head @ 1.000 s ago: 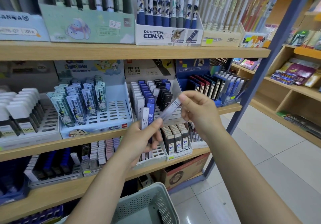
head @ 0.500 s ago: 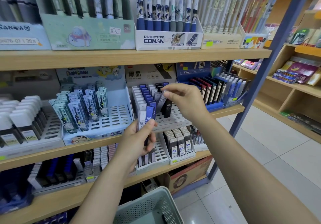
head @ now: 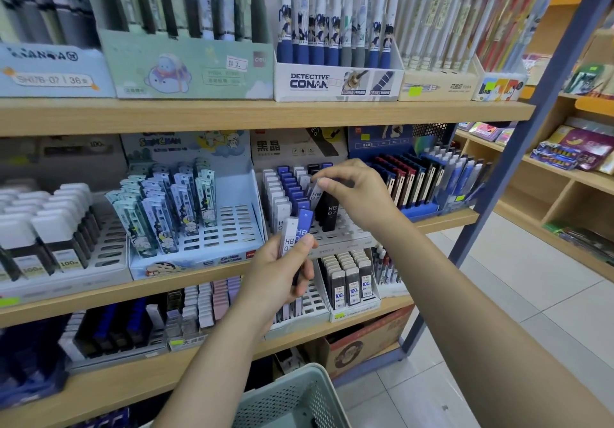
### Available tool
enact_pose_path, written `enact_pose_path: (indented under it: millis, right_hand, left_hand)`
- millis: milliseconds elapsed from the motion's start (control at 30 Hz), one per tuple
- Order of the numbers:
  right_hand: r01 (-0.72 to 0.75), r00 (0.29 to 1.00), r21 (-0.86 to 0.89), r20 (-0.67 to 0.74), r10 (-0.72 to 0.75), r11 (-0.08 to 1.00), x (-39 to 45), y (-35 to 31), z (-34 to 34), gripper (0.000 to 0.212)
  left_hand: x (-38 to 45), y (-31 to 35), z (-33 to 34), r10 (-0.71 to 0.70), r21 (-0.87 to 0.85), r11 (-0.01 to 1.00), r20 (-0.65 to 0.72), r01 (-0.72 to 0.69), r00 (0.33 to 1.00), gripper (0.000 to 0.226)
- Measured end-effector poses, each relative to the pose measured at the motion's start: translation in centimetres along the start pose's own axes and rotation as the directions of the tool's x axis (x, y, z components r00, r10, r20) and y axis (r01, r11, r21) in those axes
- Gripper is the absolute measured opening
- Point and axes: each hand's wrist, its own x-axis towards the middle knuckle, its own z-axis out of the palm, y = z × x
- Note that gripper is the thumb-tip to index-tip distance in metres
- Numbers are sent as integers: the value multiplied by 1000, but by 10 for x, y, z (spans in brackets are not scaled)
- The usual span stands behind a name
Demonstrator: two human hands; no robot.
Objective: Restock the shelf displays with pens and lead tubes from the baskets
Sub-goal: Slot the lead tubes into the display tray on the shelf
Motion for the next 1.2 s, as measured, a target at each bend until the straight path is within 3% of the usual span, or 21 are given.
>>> enact_pose_path:
  millis: [267, 500, 767, 833, 933, 1067, 1200]
  right_hand:
    - [-21, 999, -55, 38, 23, 998, 5, -4, -3, 12]
    - [120, 993, -344, 60, -105, 931, 14, -6, -5, 13]
    - [92, 995, -41, -32, -94, 995, 5, -2, 8, 9]
    - [99, 993, -52, -63, -102, 994, 3, 1, 10, 8]
    - [108, 985, -216, -105, -134, 970, -2, 6, 10, 4]
    - [61, 996, -378, -32, -78, 924, -7, 10, 10, 19]
    - [84, 972, -221, -198, -129, 972, -23, 5, 4, 15]
  left_hand:
    - [0, 1, 0, -4, 4, 1000, -1, 4, 1000, 22]
    - [0, 0, -1, -9, -6, 1000, -8, 9, 1000, 22]
    - [-1, 0, -2, -12, 8, 1000, -8, 12, 1000, 22]
    - [-1, 0, -2, -13, 8, 1000, -7, 13, 1000, 22]
    - [0, 1, -2, -9, 15, 1000, -8, 9, 1000, 22]
    - [-1, 2, 0, -9, 24, 1000, 17, 9, 1000, 23]
    - [-2, 3, 2, 5, 4, 1000, 34, -5, 999, 24]
